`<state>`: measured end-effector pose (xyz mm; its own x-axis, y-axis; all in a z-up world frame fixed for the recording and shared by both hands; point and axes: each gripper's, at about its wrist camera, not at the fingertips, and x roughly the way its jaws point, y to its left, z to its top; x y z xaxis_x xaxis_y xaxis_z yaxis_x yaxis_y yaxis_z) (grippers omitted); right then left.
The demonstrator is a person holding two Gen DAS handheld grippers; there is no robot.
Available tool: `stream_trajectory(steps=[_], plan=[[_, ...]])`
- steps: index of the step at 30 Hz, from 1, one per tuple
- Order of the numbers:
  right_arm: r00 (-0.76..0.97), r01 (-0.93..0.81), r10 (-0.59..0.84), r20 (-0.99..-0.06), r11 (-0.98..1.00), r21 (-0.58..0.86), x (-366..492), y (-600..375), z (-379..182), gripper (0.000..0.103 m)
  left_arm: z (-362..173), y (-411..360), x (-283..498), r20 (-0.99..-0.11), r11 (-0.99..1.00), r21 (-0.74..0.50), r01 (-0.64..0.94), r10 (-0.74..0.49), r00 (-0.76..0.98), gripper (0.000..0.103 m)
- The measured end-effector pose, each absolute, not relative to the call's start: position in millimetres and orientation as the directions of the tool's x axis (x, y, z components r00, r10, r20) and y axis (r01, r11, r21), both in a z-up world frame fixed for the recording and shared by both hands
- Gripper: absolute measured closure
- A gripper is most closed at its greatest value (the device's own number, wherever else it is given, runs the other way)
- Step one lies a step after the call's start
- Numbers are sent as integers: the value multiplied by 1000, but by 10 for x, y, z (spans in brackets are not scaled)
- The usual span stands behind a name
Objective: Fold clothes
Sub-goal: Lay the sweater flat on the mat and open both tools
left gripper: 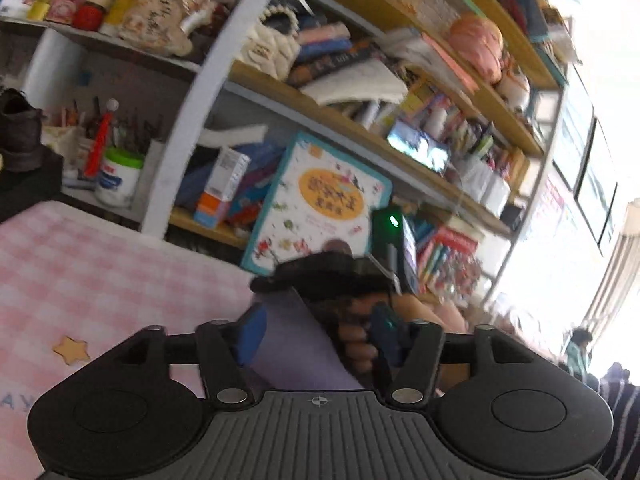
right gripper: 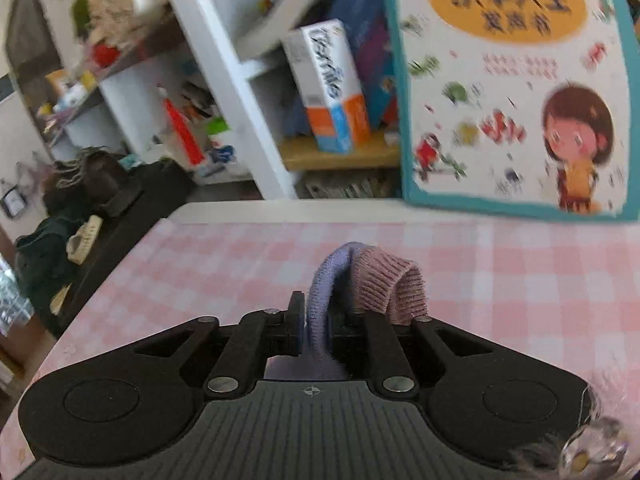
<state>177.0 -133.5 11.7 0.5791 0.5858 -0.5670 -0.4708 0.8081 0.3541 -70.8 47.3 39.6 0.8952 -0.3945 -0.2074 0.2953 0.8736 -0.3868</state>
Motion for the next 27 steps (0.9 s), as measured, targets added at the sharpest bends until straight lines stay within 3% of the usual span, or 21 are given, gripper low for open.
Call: stream_trajectory(steps=[2, 3, 9, 12, 17, 22, 25, 26, 27], plan=[[561, -494, 625, -542, 779, 387, 1644, -1468, 140, 59, 366, 384, -668, -239, 876, -374, 303, -407, 881, 34], [554, -515, 646, -526, 762, 393, 1545, -1543, 178, 57, 343, 353, -650, -254, 874, -375, 309, -418, 872, 33], [568, -600, 661, -491, 740, 303, 840, -2121, 410, 52, 237, 178, -556, -322, 865, -373, 336, -460, 828, 25], [614, -600, 600, -513, 777, 191, 546, -2314, 351, 50, 194, 70, -490, -363, 875, -346, 340, -459, 811, 25], [690, -582, 493, -530, 813, 0, 54, -2635, 253, 50, 80, -192, -377, -485, 928, -203, 312, -372, 792, 25], [772, -543, 393, -500, 816, -198, -182, -2599, 50, 48, 25, -316, -401, -521, 950, -103, 294, -303, 798, 26], [804, -518, 351, -480, 811, -273, -225, -2543, -92, 47, 25, -320, -441, -528, 953, -78, 293, -289, 798, 48], [804, -515, 348, -482, 812, -273, -209, -2542, -138, 47, 27, -315, -435, -533, 955, -70, 288, -280, 798, 65], [800, -515, 349, -488, 816, -261, -184, -2548, -167, 47, 33, -292, -421, -539, 957, -75, 282, -277, 796, 75]])
